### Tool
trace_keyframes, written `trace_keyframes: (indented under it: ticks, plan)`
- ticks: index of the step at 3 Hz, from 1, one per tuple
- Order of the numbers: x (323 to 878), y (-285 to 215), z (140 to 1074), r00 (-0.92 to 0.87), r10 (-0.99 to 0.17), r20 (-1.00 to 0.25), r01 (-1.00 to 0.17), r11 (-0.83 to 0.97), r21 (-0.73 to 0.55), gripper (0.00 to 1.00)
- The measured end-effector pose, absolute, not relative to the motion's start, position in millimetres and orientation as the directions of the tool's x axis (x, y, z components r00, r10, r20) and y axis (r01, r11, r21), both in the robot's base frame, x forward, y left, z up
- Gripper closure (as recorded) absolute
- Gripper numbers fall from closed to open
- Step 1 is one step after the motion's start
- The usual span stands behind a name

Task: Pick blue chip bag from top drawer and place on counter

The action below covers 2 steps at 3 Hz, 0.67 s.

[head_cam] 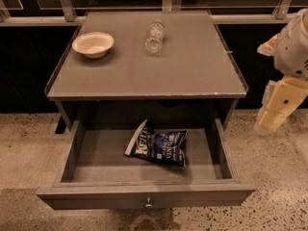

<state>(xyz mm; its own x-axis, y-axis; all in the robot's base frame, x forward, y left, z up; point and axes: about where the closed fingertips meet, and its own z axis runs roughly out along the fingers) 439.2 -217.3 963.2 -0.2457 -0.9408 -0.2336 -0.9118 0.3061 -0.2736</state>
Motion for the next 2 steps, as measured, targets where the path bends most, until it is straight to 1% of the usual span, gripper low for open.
trace_keyframes:
  ticks: [1,2]
  plan:
    - [426.1,-218.5,905.1,-0.279,-0.904,-0.324,-0.902,0.363,-0.236,0.00]
    - [437.4,-207.4,837.0,-0.284,-0.850,-0.444,-0.902,0.394,-0.178,0.00]
